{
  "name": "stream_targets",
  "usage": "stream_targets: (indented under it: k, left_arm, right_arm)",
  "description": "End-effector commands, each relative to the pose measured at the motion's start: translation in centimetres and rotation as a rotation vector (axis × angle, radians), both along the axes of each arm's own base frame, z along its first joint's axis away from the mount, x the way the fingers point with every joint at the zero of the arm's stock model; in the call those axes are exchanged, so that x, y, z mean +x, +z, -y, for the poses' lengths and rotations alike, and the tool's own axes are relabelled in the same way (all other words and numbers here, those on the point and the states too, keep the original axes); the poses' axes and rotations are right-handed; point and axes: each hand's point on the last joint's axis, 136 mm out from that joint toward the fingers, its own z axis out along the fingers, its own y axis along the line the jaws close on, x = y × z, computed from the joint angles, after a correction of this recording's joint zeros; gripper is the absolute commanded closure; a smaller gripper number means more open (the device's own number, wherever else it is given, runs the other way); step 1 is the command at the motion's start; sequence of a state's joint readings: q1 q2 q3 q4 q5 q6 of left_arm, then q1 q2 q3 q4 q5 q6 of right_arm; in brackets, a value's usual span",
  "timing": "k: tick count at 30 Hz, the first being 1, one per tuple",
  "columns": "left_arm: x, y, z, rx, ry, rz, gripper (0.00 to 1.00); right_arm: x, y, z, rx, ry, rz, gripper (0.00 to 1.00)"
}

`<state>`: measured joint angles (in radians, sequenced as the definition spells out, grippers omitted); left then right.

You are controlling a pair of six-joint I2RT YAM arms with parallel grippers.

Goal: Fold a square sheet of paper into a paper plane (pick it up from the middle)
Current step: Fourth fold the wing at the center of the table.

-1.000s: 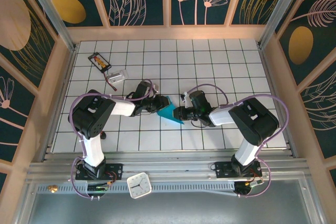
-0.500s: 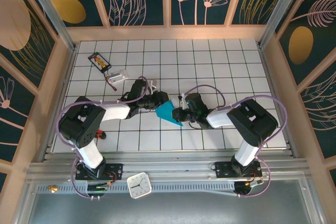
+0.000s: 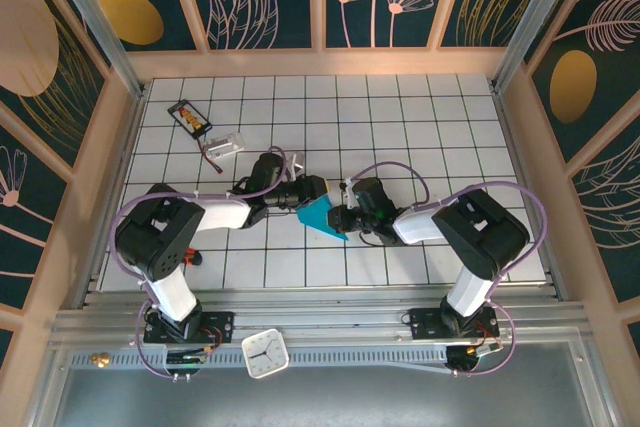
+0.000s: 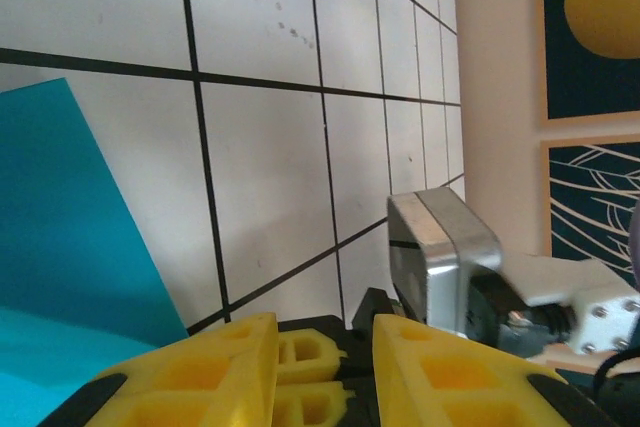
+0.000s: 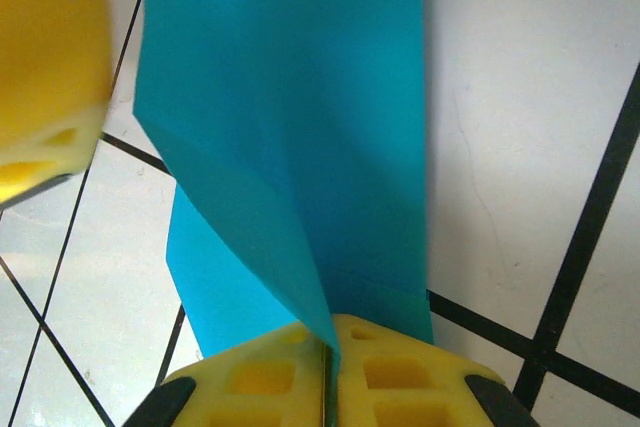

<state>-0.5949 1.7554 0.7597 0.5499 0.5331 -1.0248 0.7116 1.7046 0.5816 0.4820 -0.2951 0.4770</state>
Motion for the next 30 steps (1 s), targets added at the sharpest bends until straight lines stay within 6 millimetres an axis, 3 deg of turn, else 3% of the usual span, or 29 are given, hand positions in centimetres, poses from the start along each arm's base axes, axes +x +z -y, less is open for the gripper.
stream_targets:
  k: [1, 10, 30]
  left_arm:
    - [0.7, 0.0, 0.8, -0.006, -0.024, 0.024, 0.69]
    - [1.6, -2.0, 0.8, 0.04, -0.011, 0.007, 0.69]
    - [1.3, -5.4, -2.2, 0.131, 0.046, -0.03, 0.7]
  right_arm:
    - [-0.8, -1.8, 0.5, -0.056, 0.007, -0.043, 0.88]
    - [-0.9, -1.7, 0.5, -0.056, 0.012, -0.043, 0.85]
    - [-1.6, -2.2, 0.7, -0.055, -0.002, -0.058, 0.85]
